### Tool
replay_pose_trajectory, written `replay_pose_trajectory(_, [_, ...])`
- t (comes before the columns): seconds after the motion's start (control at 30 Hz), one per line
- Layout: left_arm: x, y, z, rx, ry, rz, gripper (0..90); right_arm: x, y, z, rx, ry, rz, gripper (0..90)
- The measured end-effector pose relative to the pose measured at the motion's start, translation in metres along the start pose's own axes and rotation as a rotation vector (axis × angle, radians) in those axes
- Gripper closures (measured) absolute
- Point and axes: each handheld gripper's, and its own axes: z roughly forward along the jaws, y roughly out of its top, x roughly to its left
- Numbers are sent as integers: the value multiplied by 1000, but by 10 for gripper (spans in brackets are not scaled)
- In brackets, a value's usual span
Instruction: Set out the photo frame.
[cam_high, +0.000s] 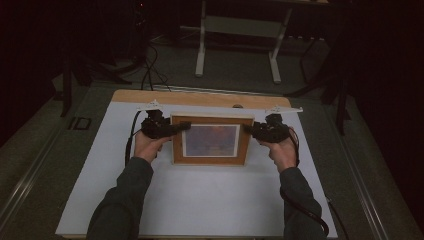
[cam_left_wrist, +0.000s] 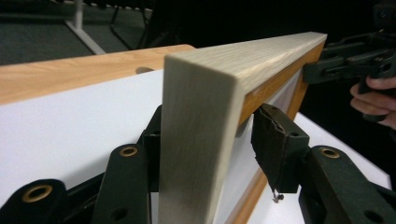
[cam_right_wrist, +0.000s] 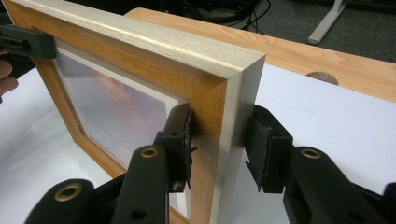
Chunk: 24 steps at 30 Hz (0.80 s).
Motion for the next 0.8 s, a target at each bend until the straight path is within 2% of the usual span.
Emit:
replay_pose_trajectory(0.3, [-1,0,-3,42,-31,-48,553,3,-1,-3,25,7,22,624])
replay_pose_trajectory(0.8, [-2,-4,-10,46,-36,-51,551,8,-6,-5,29,36,20,627])
